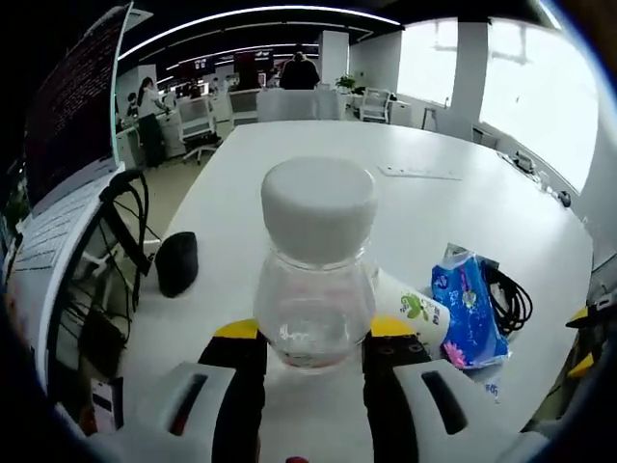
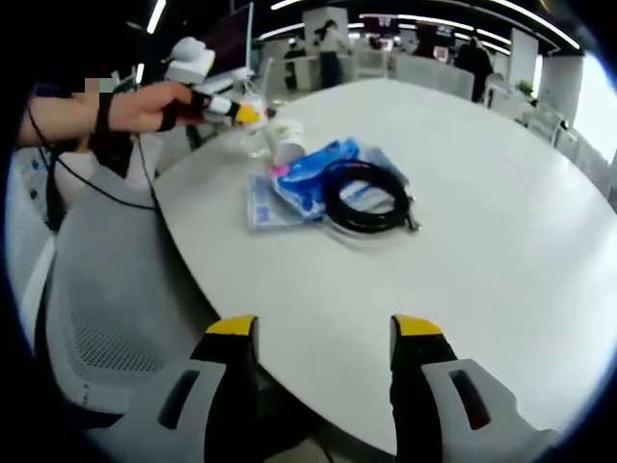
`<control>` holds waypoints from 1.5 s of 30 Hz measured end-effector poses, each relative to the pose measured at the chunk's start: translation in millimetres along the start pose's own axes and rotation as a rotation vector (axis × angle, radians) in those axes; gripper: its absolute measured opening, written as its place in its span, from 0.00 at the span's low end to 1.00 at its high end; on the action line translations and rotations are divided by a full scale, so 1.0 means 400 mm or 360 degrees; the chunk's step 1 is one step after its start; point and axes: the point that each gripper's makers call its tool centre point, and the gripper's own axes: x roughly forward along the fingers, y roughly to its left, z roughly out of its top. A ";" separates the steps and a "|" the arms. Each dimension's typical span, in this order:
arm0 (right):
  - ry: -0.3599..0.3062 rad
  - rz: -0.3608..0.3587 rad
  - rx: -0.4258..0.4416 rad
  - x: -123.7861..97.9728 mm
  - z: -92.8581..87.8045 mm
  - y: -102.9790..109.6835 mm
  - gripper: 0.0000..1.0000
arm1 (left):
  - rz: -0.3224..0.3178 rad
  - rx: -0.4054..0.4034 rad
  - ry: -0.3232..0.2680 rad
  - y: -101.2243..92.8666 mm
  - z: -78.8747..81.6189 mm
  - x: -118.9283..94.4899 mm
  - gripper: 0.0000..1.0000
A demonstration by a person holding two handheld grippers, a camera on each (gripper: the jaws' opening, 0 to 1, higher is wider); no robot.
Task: Arrange the tabletop items into an orderly group along one side of the table until the central work area is clear of visible clutter.
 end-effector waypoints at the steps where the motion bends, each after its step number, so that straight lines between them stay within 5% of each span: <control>1: 0.0001 -0.0001 0.0000 -0.001 0.000 0.000 0.54 | 0.0002 -0.0005 -0.0001 0.000 0.004 0.005 0.38; 26: 0.0018 -0.0039 0.0027 -0.023 -0.014 -0.035 0.58 | -0.0101 -0.0087 -0.0022 -0.016 0.071 0.110 0.39; 38: 0.0063 -0.0036 0.0013 -0.015 -0.021 -0.035 0.62 | -0.0122 -0.0131 -0.0081 -0.008 0.075 0.062 0.37; 45: 0.0041 -0.0035 0.0005 -0.015 -0.014 -0.031 0.65 | -0.0121 -0.0294 -0.0138 0.010 0.069 0.017 0.37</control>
